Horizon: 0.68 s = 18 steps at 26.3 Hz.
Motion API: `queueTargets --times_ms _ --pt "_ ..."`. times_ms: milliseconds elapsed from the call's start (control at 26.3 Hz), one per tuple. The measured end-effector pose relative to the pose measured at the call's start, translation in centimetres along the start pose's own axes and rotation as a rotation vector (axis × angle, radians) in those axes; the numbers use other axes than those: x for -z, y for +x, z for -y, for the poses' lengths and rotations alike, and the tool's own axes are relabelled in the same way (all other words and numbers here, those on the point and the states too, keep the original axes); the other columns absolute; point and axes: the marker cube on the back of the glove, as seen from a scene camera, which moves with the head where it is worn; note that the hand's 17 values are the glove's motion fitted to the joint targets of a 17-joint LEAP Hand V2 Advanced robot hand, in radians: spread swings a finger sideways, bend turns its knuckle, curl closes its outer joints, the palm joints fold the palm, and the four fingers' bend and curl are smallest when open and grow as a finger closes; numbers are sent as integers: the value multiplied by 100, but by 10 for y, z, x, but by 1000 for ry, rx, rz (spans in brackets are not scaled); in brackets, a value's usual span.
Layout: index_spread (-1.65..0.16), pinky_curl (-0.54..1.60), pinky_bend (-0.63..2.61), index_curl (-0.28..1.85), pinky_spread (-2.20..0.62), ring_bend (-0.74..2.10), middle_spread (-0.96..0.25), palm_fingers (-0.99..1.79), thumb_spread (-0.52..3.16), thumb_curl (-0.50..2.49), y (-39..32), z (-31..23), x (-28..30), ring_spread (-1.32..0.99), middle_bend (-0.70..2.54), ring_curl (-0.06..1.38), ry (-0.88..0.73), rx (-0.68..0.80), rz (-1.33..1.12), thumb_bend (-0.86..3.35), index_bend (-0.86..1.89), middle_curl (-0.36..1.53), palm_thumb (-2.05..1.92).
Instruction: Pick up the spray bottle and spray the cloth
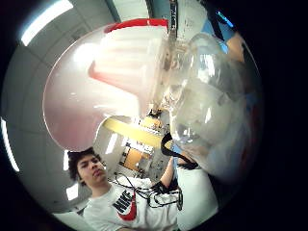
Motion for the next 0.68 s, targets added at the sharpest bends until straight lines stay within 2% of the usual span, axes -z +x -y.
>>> queueTargets --times_ms 418,571,685 --pt "-25 24 18 37 15 42 -12 111 68 58 1 0 9 -12 40 39 -15 -39 -68 -3 14 45 95" --pt "-24 25 19 37 15 43 -12 113 68 59 -11 10 4 -11 39 39 -160 -68 -134 -3 14 45 95" --pt "-23 26 21 36 16 44 -11 114 69 59 -36 31 -19 -10 40 40 -371 -91 -168 -4 12 46 92"
